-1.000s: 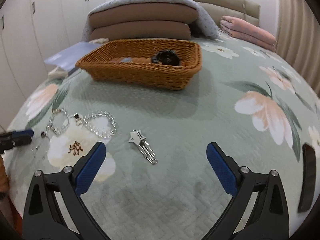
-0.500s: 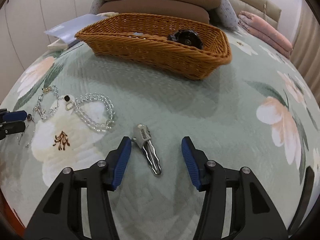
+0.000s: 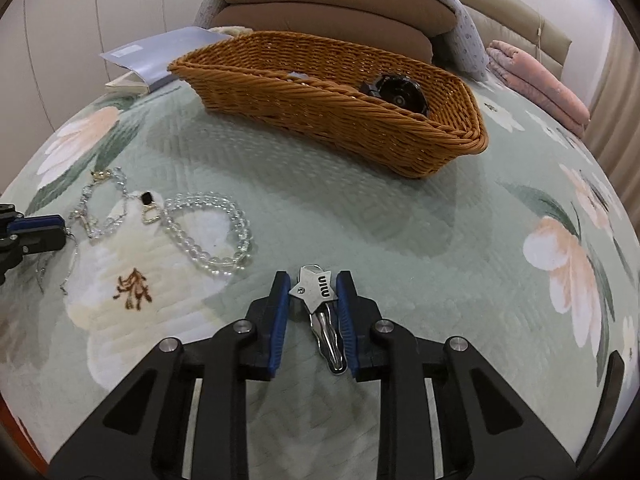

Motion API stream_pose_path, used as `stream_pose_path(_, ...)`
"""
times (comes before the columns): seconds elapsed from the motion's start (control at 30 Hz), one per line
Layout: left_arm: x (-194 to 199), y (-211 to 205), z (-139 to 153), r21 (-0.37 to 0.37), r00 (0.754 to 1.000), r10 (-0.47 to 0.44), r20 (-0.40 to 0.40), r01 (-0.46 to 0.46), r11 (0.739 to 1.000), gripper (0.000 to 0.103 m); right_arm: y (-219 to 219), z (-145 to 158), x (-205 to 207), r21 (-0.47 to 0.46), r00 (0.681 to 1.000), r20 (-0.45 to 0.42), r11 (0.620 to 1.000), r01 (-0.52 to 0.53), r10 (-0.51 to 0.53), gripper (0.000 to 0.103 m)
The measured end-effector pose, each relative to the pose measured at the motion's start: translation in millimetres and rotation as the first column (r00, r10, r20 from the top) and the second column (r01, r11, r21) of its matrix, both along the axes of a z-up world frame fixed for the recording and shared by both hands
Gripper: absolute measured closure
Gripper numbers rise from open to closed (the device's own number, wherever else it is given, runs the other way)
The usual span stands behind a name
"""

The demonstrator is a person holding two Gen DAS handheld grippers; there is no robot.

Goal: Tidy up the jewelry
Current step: 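Grasp the purple-bead hoop earring with the left tool while the right tool grasps the silver clip, then carry the earring and clip into the basket and open both tools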

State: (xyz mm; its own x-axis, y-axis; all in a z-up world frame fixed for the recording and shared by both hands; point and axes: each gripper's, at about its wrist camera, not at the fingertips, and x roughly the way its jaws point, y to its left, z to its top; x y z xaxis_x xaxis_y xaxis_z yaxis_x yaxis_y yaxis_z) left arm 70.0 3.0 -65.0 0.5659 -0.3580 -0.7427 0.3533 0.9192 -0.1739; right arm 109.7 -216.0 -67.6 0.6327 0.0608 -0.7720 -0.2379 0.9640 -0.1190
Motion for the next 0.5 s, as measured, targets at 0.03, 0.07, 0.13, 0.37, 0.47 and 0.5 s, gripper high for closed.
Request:
stream_pose_path(0.03, -1.5, -0.9, 1.1, 0.005, 1.000, 0.002, 0.010, -0.002, 1.000, 0.092, -1.4, 2.1, -3.5, 0.006, 1.000, 0.005, 1.000, -0.002, 0.002, 0.081)
stream_pose_path(0.07, -3.0, -0.9, 3.0, 0.004, 1.000, 0.004, 0.020, -0.004, 1.000, 0.092, -1.9, 4.2, -6.0, 0.013, 1.000, 0.011, 1.000, -0.005, 0.004, 0.081)
stream_pose_path(0.13, -6.5, 1.2, 10.5, -0.031, 0.999, 0.005, 0.041, -0.004, 1.000, 0.092, -4.0, 11.5, -12.2, 0.030, 1.000, 0.027, 1.000, -0.007, 0.006, 0.081)
stream_pose_path(0.37, -11.7, -5.2, 55.7, -0.119, 0.990, -0.013, 0.139, 0.029, 0.992, 0.092, -20.3, 52.2, -28.1, 0.093, 0.994, 0.111, 0.996, 0.000, -0.010, 0.081)
stream_pose_path(0.47, 3.5, -17.1, 79.9, -0.134, 0.987, -0.016, 0.161, 0.038, 0.990, 0.092, -30.9, 72.7, -23.8, 0.113, 0.990, 0.134, 0.993, 0.025, -0.040, 0.081)
stream_pose_path(0.5, 12.5, -24.1, 90.0, -0.140, 0.985, -0.022, 0.172, 0.047, 0.989, 0.092, -36.0, 79.8, -20.0, 0.123, 0.988, 0.142, 0.992, 0.034, -0.052, 0.081)
